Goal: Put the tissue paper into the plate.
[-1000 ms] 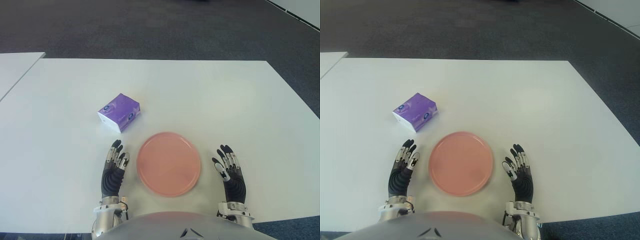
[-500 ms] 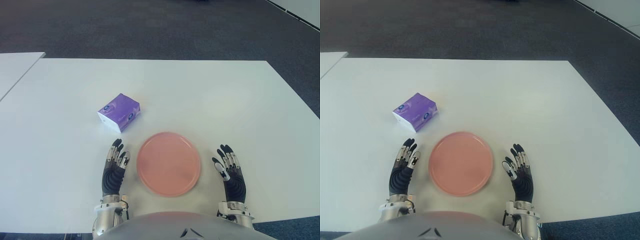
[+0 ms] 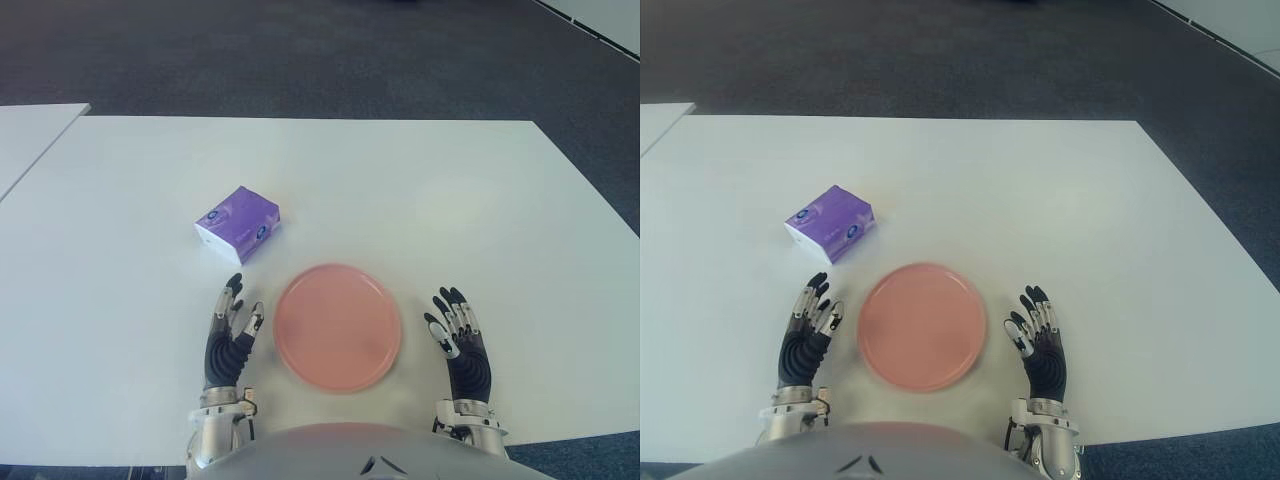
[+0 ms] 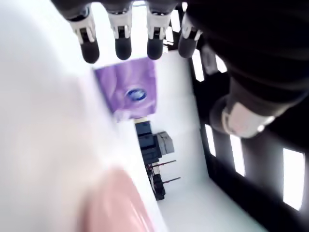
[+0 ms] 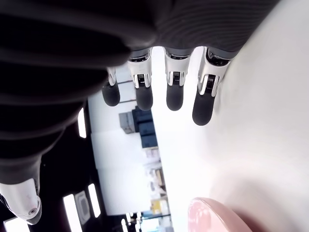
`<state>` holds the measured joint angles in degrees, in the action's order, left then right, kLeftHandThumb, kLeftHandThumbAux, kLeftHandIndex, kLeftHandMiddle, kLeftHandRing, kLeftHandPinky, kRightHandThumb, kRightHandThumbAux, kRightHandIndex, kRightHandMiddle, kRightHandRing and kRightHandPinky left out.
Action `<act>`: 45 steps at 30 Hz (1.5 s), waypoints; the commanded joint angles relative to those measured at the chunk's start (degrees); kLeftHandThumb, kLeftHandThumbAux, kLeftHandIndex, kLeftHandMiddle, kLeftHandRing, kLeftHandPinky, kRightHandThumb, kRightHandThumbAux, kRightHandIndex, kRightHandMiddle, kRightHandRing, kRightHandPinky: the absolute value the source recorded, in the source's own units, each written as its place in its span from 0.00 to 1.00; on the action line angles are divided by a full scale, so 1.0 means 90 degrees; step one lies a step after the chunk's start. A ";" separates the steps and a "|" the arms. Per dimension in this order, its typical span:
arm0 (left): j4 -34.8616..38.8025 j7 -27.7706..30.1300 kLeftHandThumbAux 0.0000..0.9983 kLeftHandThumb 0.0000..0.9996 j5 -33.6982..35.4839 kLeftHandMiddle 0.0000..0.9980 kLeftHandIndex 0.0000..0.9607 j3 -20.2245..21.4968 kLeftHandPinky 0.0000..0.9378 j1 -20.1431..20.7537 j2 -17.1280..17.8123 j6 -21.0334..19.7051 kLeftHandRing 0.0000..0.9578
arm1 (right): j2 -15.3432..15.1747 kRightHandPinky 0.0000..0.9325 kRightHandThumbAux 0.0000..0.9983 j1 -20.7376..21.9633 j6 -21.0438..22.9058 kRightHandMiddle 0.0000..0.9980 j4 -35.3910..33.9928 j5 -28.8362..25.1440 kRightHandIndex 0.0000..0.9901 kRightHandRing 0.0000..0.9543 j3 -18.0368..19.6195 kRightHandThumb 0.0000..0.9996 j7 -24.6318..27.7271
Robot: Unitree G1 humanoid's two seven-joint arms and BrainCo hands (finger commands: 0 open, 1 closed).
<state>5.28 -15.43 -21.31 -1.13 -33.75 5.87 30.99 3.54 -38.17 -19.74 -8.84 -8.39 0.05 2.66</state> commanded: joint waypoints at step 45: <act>-0.3517 -0.5866 0.38 0.28 -0.5162 0.20 0.15 -0.1002 0.19 0.5067 0.4490 0.1063 0.19 | -0.0020 0.16 0.61 0.0536 0.0454 0.16 0.1538 -0.0040 0.09 0.15 0.0443 0.26 -0.0006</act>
<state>-23.48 -66.92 -66.47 -7.22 10.54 46.15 40.73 3.23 -30.72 -21.45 -2.68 -9.03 3.17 3.74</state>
